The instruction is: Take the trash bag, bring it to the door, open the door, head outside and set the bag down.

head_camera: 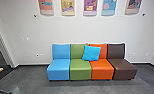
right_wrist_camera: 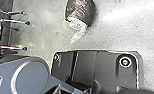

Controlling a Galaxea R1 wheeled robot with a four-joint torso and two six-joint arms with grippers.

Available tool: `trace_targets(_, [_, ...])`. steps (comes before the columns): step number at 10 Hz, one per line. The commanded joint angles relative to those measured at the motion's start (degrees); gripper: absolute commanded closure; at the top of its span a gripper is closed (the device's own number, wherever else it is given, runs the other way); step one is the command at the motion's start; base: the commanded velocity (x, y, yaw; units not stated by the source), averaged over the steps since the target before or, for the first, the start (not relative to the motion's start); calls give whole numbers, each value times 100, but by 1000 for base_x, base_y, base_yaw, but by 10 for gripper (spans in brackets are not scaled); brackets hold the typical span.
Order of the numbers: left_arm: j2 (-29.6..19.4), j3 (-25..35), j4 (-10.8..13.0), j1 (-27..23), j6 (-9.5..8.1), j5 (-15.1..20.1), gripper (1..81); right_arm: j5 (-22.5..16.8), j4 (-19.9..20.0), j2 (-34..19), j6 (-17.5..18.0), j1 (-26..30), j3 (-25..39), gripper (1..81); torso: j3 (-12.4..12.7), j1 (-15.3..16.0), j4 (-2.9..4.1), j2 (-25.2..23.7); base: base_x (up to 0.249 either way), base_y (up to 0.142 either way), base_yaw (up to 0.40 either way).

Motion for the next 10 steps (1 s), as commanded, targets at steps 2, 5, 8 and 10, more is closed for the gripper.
trace_targets(2, [-233, 33, -189, -667, -11, 620, 10, -338, 160, -1016, 0, 633, 906, 10, -619, 479, 0, -750, 0, 0, 0])
trace_targets(5, [-259, 68, -241, -729, -11, 620, 10, -338, 169, -1210, 0, 739, 1118, 10, -1147, 844, 0, -1325, 0, 0, 0])
trace_targets(8, [-285, 86, -294, -782, -11, 620, 10, -346, 160, -1262, 0, 809, 1118, 10, -1187, 1237, 0, -1935, 0, 0, 0])
trace_targets(10, [-277, 95, -347, -869, -11, 620, 10, -644, 169, -1254, -9, 958, 1180, 10, -1423, 1442, 0, -2245, 0, 0, 0])
